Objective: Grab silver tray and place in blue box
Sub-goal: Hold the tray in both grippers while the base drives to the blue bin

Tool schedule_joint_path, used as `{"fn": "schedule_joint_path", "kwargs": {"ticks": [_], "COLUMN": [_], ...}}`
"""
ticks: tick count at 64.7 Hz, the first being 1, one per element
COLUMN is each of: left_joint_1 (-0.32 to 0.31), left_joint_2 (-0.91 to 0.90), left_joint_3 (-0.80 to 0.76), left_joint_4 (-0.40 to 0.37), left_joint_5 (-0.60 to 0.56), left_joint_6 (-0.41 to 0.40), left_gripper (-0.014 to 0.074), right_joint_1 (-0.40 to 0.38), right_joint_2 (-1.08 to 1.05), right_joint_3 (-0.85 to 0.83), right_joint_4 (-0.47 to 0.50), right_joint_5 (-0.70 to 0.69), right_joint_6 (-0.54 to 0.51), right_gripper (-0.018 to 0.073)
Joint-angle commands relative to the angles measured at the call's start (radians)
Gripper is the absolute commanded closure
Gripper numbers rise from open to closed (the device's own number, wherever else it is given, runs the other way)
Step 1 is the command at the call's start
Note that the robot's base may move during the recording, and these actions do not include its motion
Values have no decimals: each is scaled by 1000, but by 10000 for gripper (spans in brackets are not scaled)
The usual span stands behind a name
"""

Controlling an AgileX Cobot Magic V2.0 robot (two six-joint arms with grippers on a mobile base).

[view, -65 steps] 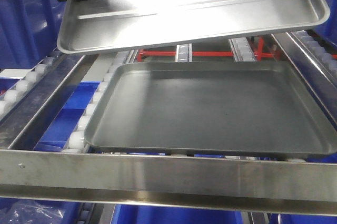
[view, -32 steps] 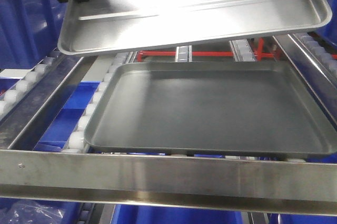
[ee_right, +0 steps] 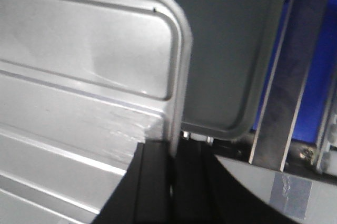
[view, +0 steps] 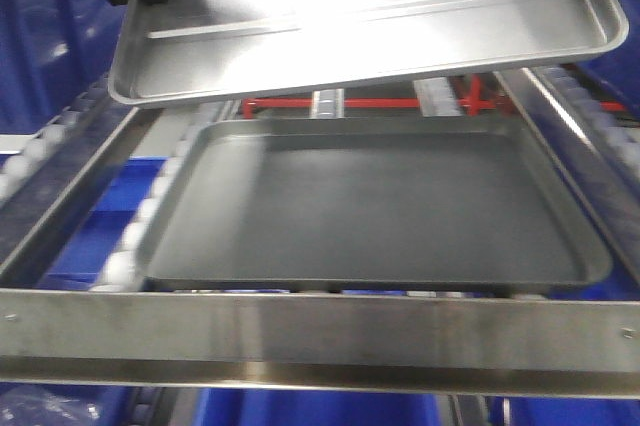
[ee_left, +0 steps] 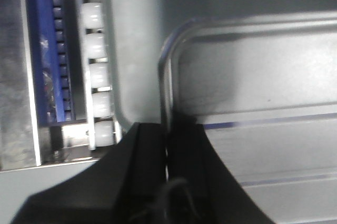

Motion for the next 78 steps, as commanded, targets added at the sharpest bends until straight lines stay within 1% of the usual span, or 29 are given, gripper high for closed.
{"fn": "schedule_joint_path", "kwargs": {"ticks": [1,78], "left_joint_1": [-8,-8], "left_joint_2": [-31,-31], "left_joint_3": [-30,-30], "left_joint_4": [42,41], "left_joint_5": [10,10], "left_joint_6": [25,25], "left_gripper": [697,701], "right_joint_1": [-9,-9], "right_joint_2": [-24,-24], "right_joint_3": [-41,-41], "right_joint_4": [-52,-52], "right_joint_5": [-49,-48], "right_joint_6": [-6,-6], "right_gripper": [502,502]}}
